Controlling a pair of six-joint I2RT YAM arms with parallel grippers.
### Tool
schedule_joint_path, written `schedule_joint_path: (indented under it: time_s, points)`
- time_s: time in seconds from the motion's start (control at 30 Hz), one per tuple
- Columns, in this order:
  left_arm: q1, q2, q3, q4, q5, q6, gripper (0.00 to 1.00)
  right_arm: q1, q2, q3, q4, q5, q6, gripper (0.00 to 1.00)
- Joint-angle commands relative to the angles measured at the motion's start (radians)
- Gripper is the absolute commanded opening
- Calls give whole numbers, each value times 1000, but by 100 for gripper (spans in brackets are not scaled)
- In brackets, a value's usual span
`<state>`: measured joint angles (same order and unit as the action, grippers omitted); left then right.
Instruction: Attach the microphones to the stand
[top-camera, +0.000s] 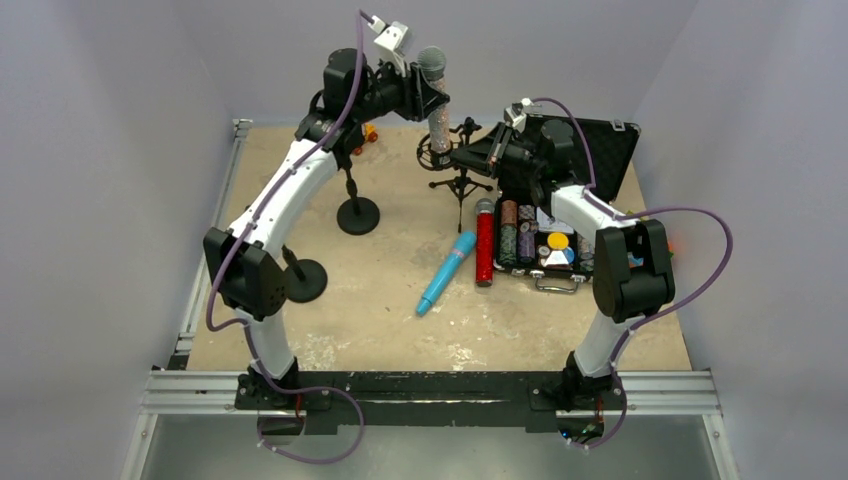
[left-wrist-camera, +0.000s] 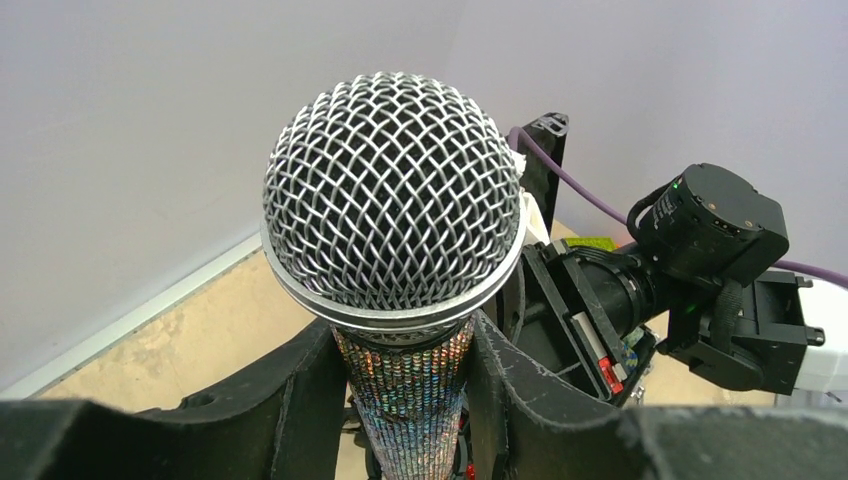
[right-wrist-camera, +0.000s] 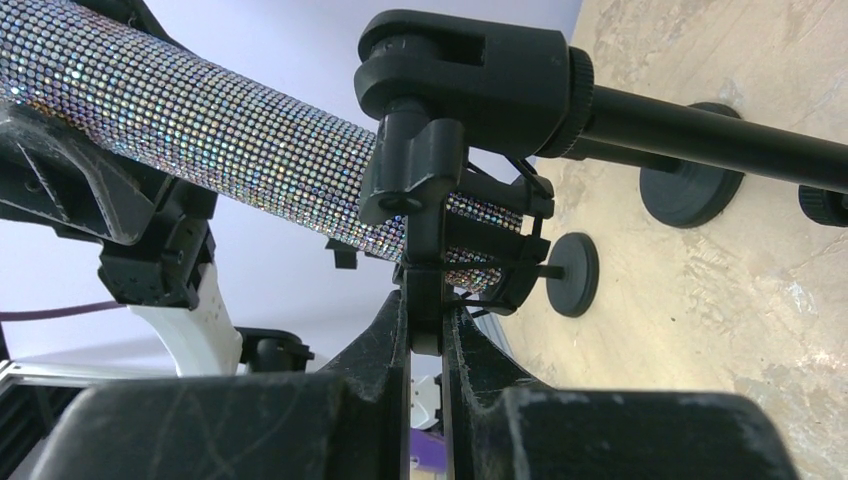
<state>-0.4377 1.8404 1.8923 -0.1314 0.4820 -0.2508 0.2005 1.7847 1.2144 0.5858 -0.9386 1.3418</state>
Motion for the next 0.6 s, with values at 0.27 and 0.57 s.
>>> schedule_joint_path:
  time_s: [0.27,0.57]
  points:
    - [62,150,47,-431,189,-216,0,-7,7,40,-82,26,-26,0]
    - [51,96,120,-430,184,-106,0,-7,8,47,-123,44,-58,0]
